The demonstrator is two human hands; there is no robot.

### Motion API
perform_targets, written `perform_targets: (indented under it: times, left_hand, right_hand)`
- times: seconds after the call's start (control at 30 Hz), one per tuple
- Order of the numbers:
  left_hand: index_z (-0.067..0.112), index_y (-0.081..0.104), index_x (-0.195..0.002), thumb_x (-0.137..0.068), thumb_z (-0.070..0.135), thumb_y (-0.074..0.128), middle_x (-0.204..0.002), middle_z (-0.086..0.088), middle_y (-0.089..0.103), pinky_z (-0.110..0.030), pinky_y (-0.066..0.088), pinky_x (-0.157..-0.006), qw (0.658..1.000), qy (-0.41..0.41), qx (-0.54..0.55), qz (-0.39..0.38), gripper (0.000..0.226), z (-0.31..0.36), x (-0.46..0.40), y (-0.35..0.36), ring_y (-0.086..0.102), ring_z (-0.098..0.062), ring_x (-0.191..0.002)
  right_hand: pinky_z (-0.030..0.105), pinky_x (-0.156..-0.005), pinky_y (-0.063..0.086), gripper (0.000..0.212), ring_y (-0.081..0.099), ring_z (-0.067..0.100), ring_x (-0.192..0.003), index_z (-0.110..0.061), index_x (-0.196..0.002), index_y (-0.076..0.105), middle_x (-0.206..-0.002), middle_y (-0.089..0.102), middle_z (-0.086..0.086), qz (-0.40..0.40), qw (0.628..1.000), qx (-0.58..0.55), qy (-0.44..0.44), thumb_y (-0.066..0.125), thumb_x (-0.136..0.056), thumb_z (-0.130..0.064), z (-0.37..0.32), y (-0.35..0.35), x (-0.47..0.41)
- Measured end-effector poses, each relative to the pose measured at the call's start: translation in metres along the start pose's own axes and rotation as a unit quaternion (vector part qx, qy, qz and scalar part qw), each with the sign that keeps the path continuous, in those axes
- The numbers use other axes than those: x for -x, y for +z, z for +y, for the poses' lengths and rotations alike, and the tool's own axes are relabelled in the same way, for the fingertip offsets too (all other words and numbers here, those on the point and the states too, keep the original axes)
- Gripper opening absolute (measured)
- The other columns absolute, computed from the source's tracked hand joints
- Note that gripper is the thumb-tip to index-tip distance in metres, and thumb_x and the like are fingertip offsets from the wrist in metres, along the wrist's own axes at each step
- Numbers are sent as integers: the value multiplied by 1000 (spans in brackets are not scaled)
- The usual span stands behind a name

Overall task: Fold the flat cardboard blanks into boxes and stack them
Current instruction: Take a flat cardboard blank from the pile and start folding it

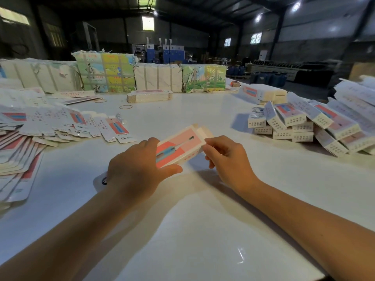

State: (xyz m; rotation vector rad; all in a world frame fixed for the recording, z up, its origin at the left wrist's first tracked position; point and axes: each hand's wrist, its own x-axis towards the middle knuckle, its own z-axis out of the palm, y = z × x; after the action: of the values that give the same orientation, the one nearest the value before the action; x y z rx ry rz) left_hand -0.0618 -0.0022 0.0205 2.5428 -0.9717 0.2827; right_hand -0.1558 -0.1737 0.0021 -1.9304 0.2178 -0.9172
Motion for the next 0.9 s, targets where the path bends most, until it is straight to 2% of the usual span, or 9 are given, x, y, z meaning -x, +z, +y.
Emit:
perform_targets:
  times: [0.23,0.37,0.43,0.53,0.6,0.67,0.73,0.8,0.9]
  left_hand:
    - [32,42,-108,-54,79,28,-103,12,56,-33,54,-74,999,30,-15,17,73,0,4,3,58,-12,-88]
    - [33,41,-109,-54,78,28,-104,12,55,-31,54,-74,999,37,-21,12,72,0,3,4,58,-11,-89]
    - [33,40,-109,-54,79,28,-104,13,55,-28,52,-73,998,43,-38,14,72,0,3,4,58,-10,-89]
    - [33,39,-113,-58,80,28,-107,14,55,-23,48,-70,996,51,-74,10,73,0,1,7,56,-8,-89]
    - [34,38,-117,-66,81,34,-110,15,54,-20,43,-67,991,69,-113,21,69,-1,1,10,53,-7,-88]
    - [34,39,-118,-70,79,41,-111,15,55,-19,40,-65,988,83,-125,34,66,-1,1,12,53,-7,-88]
    - [34,40,-118,-70,80,40,-111,15,55,-19,40,-65,988,87,-121,44,67,-2,2,13,55,-7,-90]
    - [34,40,-118,-67,82,36,-110,15,56,-19,40,-65,987,91,-121,48,70,-2,2,13,56,-7,-90]
    - [34,40,-118,-67,83,36,-109,15,56,-19,38,-64,986,96,-125,58,71,-2,4,14,55,-7,-88]
  right_hand:
    - [28,-62,44,21,53,12,-60,-12,-70,68,-77,60,2,5,999,30,11,59,-90,-13,-1,-3,-1]
    - [23,-57,42,26,51,5,-51,-18,-65,64,-69,59,0,9,999,29,27,58,-89,-8,-3,-4,-2]
    - [20,-54,41,16,52,3,-50,-15,-86,68,-66,57,-3,-1,999,2,45,57,-90,-4,-4,-3,-2]
    - [16,-51,43,48,54,8,-59,-20,-136,45,-73,56,2,-20,996,-21,86,54,-92,-4,0,-3,-5]
    - [13,-51,42,55,53,8,-62,-23,-143,36,-77,58,3,-42,994,6,100,53,-93,-7,3,-3,-6]
    - [13,-51,40,41,52,4,-58,-18,-132,51,-75,59,-2,-49,994,31,93,52,-93,-8,4,-3,-6]
    - [15,-52,39,21,53,-1,-53,-15,-107,64,-71,61,-7,-45,995,41,75,51,-92,-7,5,-2,-6]
    - [17,-54,38,17,52,-1,-51,-19,-88,64,-68,62,-8,-44,995,64,60,52,-91,-7,5,-2,-5]
    - [24,-58,42,19,53,4,-57,-22,-80,59,-72,64,-5,-50,992,107,42,51,-91,-8,3,-3,-4]
